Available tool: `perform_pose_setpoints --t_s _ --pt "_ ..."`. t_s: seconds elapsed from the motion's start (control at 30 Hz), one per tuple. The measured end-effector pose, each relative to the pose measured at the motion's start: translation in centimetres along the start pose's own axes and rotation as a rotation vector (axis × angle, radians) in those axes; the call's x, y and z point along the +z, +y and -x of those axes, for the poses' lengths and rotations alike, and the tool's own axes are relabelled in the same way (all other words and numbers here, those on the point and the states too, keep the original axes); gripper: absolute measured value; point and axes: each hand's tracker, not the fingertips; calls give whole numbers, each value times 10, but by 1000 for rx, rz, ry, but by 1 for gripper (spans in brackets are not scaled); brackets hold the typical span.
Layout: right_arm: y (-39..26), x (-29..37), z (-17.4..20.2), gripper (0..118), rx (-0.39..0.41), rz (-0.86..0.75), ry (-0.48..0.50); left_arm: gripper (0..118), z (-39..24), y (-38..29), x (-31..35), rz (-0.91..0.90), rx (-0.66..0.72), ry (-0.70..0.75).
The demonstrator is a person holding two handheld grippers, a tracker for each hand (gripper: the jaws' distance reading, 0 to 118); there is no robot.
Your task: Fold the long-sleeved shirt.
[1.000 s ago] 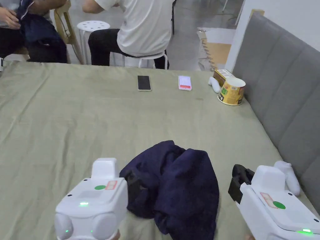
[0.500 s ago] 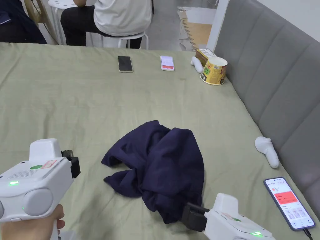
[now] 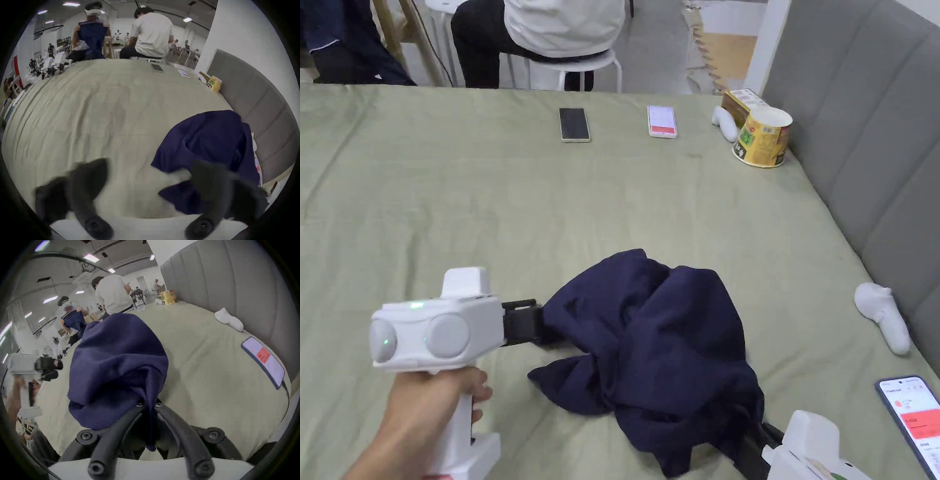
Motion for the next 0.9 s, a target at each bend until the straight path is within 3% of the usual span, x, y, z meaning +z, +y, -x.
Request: perform_pose_setpoints --t_s 0.03,0.2,0.3,0.33,0.37,0.4,0.43,0.47,0.5,0.57,0.6,0.73,0.9 --pt "3 0 0 3 1 -1 2 111 -2 8 -13 13 9 -27" --pt "15 -3 -6 3 -17 -12 9 109 -22 29 -81 212 -76 -51" --pt "18 -6 -9 3 -19 -8 1 99 -27 22 -107 359 -38 -122" --pt "19 -7 -9 3 -15 -6 -1 92 -32 21 -98 248 -100 -27" --pt "19 -6 -9 3 -10 -7 -1 83 -38 22 -94 265 -135 -21" --pt "19 -6 -10 3 -8 -7 -2 66 -38 22 -89 257 -143 3" --pt "20 -6 -10 3 -5 -9 0 21 -35 22 -83 205 -149 -18" --pt "20 -7 -8 3 2 -11 0 14 -32 22 -79 170 -151 7" --pt "22 -6 -8 3 6 -15 -4 13 -28 24 -76 149 -137 73" --pt "27 0 -5 3 9 -27 -4 12 -12 24 -65 167 -29 -55" --pt "30 4 -2 3 10 -42 -1 12 -8 25 -56 141 -14 -45" --pt "56 28 7 3 46 -126 18 11 4 35 1 -14 -38 -34" --pt "110 60 26 3 101 -243 68 10 21 71 93 -210 39 -109"
